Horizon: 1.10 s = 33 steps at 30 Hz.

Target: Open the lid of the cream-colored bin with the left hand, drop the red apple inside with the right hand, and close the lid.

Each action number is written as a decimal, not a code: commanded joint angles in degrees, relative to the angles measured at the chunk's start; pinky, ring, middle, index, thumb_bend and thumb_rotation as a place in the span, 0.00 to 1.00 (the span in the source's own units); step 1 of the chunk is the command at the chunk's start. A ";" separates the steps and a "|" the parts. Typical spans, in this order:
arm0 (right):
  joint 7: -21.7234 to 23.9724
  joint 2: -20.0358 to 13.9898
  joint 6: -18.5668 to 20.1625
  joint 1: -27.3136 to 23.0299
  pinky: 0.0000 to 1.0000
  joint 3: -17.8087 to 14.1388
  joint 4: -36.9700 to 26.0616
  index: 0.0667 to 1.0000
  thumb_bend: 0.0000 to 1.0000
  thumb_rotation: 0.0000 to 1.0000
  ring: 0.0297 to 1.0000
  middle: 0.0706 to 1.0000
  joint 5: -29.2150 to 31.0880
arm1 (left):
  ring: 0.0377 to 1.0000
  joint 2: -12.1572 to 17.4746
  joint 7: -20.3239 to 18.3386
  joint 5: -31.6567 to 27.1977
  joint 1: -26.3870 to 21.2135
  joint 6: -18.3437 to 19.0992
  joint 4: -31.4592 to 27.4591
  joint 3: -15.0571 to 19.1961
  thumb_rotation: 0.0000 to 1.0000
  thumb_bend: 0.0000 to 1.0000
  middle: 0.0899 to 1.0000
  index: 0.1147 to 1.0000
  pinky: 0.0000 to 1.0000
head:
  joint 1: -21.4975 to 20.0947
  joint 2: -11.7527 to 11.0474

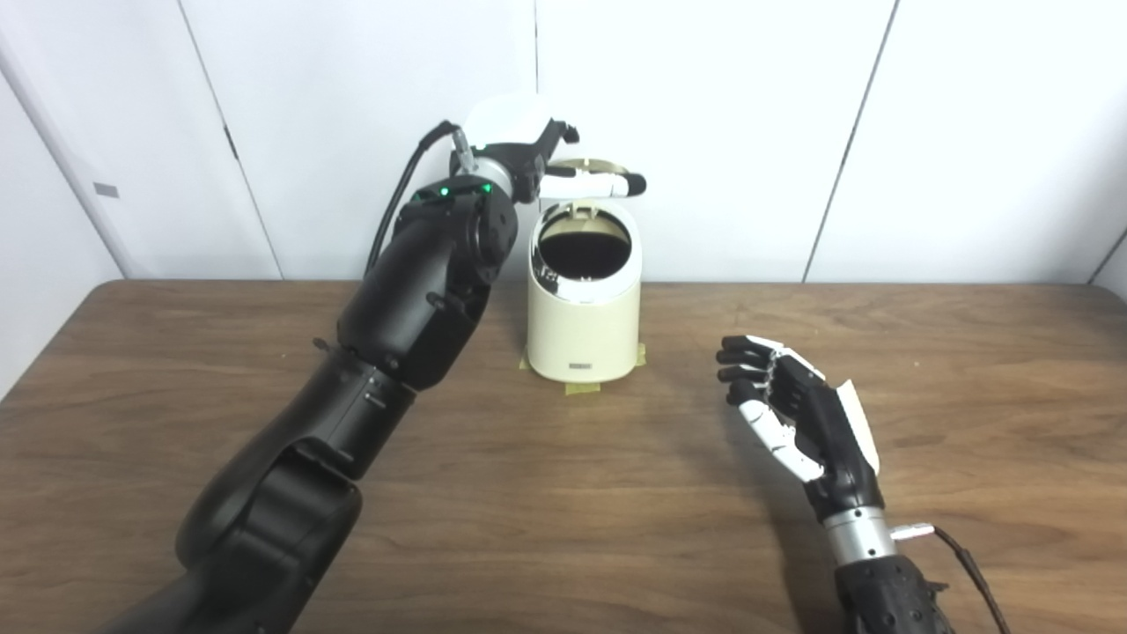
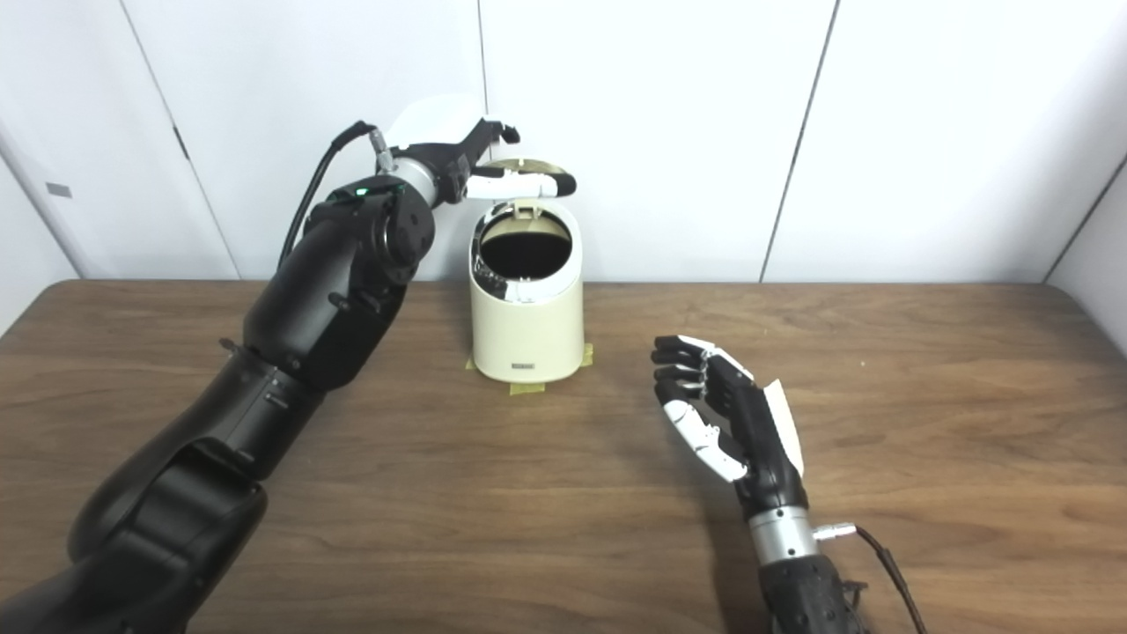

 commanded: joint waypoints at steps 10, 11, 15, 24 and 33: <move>-0.40 1.05 0.28 -0.90 0.55 0.86 -0.83 0.68 0.26 0.65 0.64 0.67 -1.39 | 1.00 2.69 3.16 1.57 -0.06 -0.76 -4.75 -2.02 1.00 1.00 0.94 0.84 1.00 | -0.72 0.31; -0.48 1.03 0.47 -0.92 0.55 0.90 -0.81 0.68 0.27 0.67 0.64 0.67 -1.69 | 1.00 2.96 3.08 1.49 0.40 -0.77 -5.58 -2.06 1.00 0.99 0.94 0.84 1.00 | -0.75 0.34; -0.32 0.65 0.43 -1.17 0.54 1.25 -0.33 0.68 0.26 0.68 0.64 0.67 -2.77 | 1.00 3.54 2.87 1.65 2.23 -0.41 -8.75 -1.97 1.00 0.98 0.97 0.85 1.00 | -0.75 0.35; -0.37 0.69 1.82 -1.10 0.55 1.69 -0.53 0.68 0.28 0.70 0.65 0.67 -4.01 | 1.00 6.01 3.57 2.61 5.45 -3.76 -12.64 -3.94 1.00 0.96 0.88 0.84 1.00 | -0.70 0.50; -0.28 0.93 2.39 -1.07 0.54 1.83 -0.86 0.68 0.28 0.71 0.64 0.67 -4.17 | 1.00 6.49 3.56 5.85 8.59 -6.27 -15.50 -5.76 1.00 0.98 0.87 0.83 1.00 | -1.10 0.66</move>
